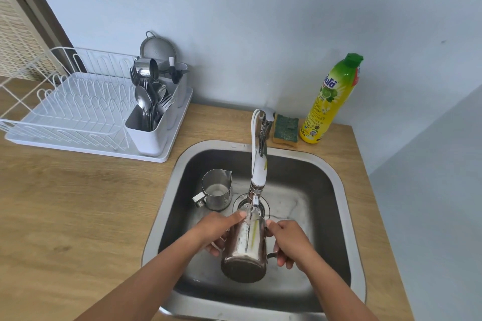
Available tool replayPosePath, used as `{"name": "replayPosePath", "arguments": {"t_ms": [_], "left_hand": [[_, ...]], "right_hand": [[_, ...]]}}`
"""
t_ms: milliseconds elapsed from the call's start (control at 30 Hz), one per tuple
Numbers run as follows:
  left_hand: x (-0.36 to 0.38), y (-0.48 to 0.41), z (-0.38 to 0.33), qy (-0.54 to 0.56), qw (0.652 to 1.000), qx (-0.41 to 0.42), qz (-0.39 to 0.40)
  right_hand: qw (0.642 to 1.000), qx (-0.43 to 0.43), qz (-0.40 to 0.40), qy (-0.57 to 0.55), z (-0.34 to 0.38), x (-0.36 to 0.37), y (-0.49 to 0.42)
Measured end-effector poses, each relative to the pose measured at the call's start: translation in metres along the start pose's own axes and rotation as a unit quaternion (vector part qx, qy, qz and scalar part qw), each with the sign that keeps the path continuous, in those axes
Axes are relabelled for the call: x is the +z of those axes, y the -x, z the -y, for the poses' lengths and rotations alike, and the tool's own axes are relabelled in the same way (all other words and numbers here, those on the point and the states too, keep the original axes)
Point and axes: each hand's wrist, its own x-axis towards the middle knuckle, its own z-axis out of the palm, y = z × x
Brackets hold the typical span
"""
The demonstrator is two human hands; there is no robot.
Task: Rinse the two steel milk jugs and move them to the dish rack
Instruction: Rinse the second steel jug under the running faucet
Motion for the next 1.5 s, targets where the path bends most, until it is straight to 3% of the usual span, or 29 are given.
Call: {"name": "replayPosePath", "arguments": {"t_ms": [200,467,767,1033,1333,1500], "left_hand": [[-0.01,0.014,-0.003,0.036,0.996,0.05,0.059],[-0.021,0.018,-0.015,0.067,0.993,0.077,0.063],[-0.011,0.013,-0.014,0.139,0.982,0.081,0.103],[-0.01,0.012,-0.02,0.195,0.967,0.119,0.112],[-0.003,0.024,-0.021,0.165,0.953,0.25,-0.031],[-0.004,0.026,-0.014,0.03,0.936,0.3,-0.181]], "right_hand": [[1.0,-0.004,-0.007,0.014,0.004,-0.002,0.009],[0.999,-0.029,-0.033,0.021,0.019,-0.002,0.017],[0.981,-0.092,-0.115,0.127,0.027,-0.014,0.03],[0.971,-0.131,-0.139,0.143,0.028,-0.021,0.037],[0.969,-0.189,-0.143,0.066,0.022,-0.021,0.026],[0.975,-0.191,-0.114,-0.015,0.019,-0.013,0.013]]}}
